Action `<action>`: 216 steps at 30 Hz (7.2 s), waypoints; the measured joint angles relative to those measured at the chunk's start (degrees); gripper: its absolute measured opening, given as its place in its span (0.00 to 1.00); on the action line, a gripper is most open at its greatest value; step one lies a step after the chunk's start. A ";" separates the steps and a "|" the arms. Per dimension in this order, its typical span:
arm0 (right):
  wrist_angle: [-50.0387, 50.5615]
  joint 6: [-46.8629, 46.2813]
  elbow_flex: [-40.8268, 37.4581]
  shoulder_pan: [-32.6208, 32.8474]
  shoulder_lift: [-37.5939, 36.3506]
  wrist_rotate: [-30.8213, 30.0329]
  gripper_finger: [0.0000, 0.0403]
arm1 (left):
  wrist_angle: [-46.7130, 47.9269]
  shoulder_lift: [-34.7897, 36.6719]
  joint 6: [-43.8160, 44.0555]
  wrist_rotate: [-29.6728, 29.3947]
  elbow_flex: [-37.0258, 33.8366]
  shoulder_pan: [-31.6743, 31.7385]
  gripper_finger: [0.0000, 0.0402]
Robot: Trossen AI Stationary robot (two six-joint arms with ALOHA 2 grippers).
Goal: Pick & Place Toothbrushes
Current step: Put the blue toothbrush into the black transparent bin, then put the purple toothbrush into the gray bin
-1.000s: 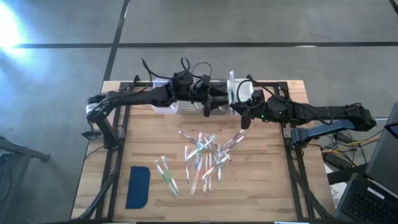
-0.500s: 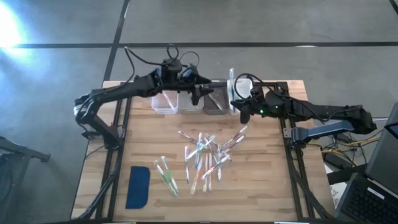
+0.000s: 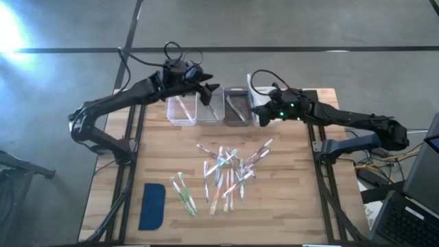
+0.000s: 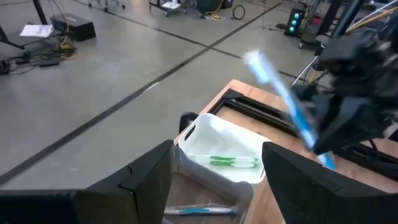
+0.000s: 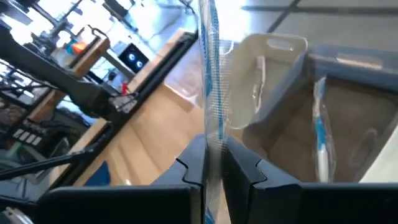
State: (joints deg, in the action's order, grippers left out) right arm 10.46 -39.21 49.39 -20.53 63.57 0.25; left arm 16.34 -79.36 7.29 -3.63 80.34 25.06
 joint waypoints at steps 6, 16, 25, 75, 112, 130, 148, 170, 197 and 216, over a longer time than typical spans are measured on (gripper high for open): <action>1.42 4.43 6.38 -2.65 5.81 4.17 0.05 | 0.26 1.42 0.09 -0.64 0.00 0.00 0.62; 33.14 13.10 32.38 -5.38 21.31 4.11 0.05 | 0.98 1.74 0.19 -0.84 0.00 0.00 0.62; 39.79 13.24 39.27 -7.51 31.06 3.87 0.06 | 4.62 1.90 0.55 -2.52 0.00 0.00 0.62; 37.89 13.49 39.45 -11.97 55.06 9.08 0.06 | 11.78 4.33 -0.87 -3.97 0.00 -0.01 0.62; 36.82 13.90 39.45 -12.87 43.87 9.04 0.41 | 11.98 4.29 -0.87 -3.95 0.00 0.00 0.62; 42.25 21.58 38.19 -11.26 16.99 8.72 0.30 | 11.99 4.29 -0.87 -3.95 0.00 -0.02 0.62; 38.83 33.23 17.12 -6.23 -12.17 8.68 0.10 | 12.00 4.29 -0.87 -3.95 0.00 0.00 0.62; 35.82 41.32 -7.30 -6.21 -37.29 7.68 0.18 | 12.02 4.29 -1.11 -3.96 0.00 -0.02 0.62; 35.98 42.45 -6.78 -6.21 -40.55 7.68 0.36 | 15.67 4.07 1.69 -3.86 0.00 -0.02 0.62; 35.98 42.43 -6.78 -6.21 -40.53 7.59 0.47 | 24.97 3.15 24.88 -8.91 -1.33 -11.48 0.61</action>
State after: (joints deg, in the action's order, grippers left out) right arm 46.44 3.22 42.61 -26.74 23.05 7.84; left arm 41.31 -76.21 32.17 -12.54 79.01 13.58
